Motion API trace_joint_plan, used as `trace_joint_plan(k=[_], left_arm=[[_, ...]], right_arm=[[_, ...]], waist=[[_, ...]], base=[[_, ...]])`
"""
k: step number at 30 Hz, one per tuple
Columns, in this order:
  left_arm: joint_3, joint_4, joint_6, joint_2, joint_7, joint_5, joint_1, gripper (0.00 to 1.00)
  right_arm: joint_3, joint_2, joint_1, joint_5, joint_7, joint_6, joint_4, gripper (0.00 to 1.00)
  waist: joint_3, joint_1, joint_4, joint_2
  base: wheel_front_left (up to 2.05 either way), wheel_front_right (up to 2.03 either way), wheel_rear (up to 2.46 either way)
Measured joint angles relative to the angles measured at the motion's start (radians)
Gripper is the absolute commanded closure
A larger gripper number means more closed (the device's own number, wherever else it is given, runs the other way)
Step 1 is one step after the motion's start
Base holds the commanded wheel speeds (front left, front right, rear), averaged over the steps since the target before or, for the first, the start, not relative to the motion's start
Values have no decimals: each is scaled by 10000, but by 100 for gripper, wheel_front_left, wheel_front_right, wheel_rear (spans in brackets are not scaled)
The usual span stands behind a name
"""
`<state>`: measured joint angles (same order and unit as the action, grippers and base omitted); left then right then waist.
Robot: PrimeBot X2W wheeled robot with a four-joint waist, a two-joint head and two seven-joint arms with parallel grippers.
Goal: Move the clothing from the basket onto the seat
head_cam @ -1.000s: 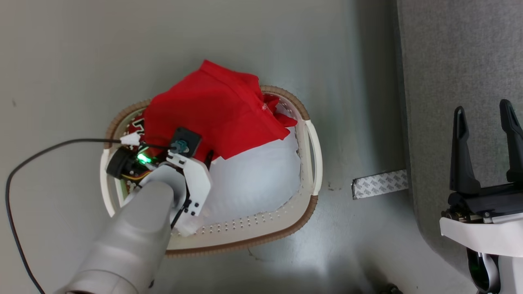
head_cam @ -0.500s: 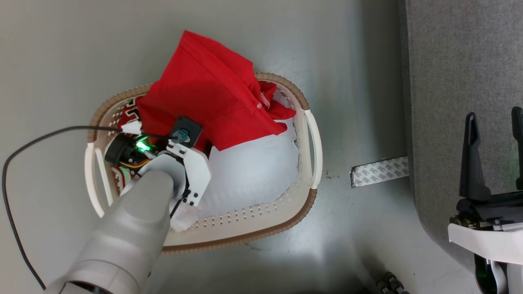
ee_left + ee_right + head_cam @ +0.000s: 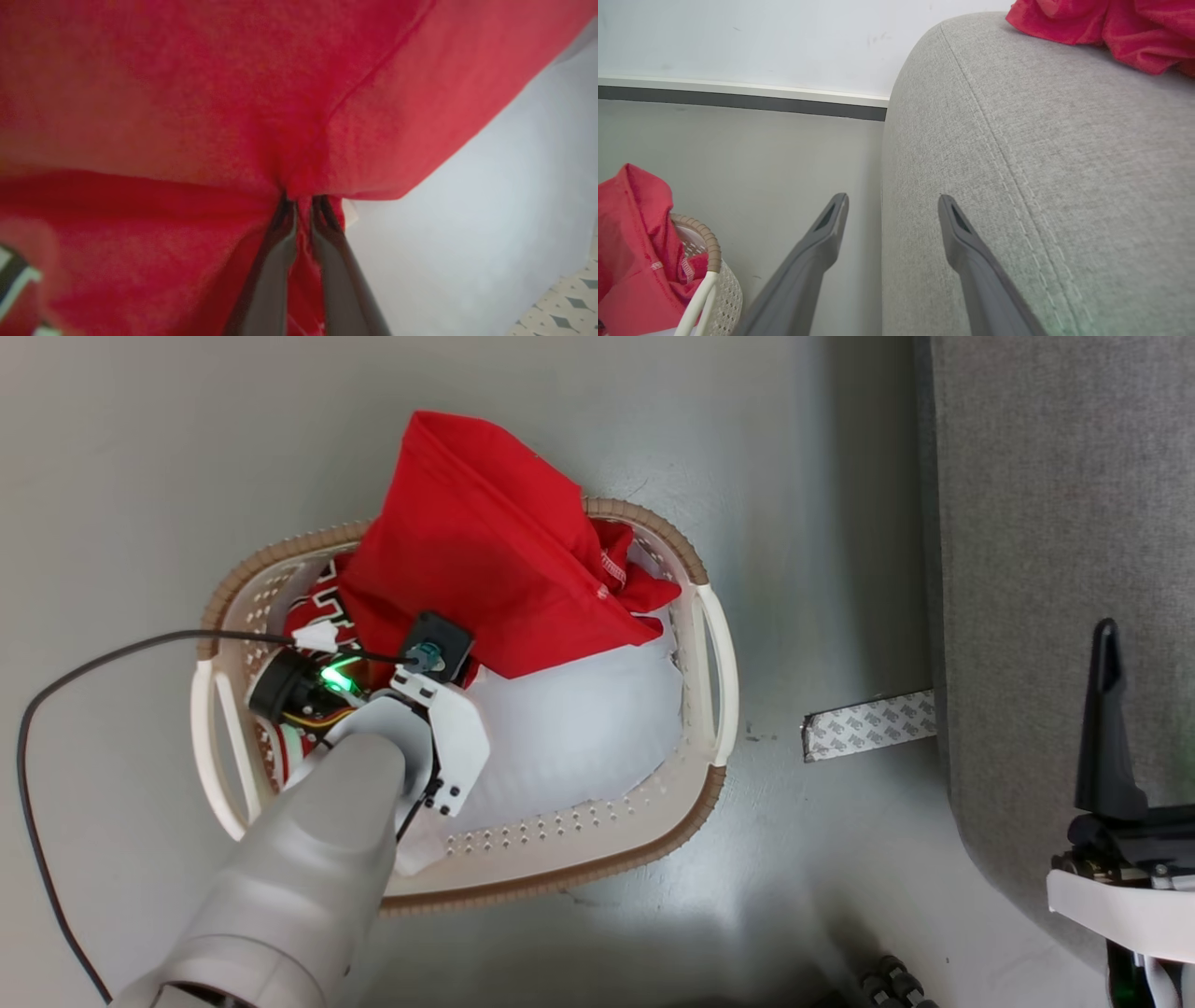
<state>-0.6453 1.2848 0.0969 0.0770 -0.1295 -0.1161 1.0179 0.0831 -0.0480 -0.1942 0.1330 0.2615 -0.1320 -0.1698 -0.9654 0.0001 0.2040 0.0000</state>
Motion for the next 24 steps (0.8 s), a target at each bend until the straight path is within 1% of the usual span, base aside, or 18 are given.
trace_joint_plan(k=[5,10,17,24], left_arm=[[-17,12,84,-36,-77,-157,0,100],[-15,29,169,-19,-481,-318,-58,100],[-61,8,261,-82,-917,-671,-463,100],[-77,-418,303,-236,-1208,-1185,-1307,100]], right_arm=[[58,-10,77,6,10,0,12,0],[-163,-8,-322,150,8,2,330,0],[-284,-4,-686,270,6,2,895,0],[-284,0,-692,247,6,2,1509,0]], waist=[[-21,0,-67,0],[210,0,-24,0],[1047,0,-95,0],[2301,-1,-292,0]], base=[[0,0,0],[0,0,0],[0,0,0],[0,0,0]])
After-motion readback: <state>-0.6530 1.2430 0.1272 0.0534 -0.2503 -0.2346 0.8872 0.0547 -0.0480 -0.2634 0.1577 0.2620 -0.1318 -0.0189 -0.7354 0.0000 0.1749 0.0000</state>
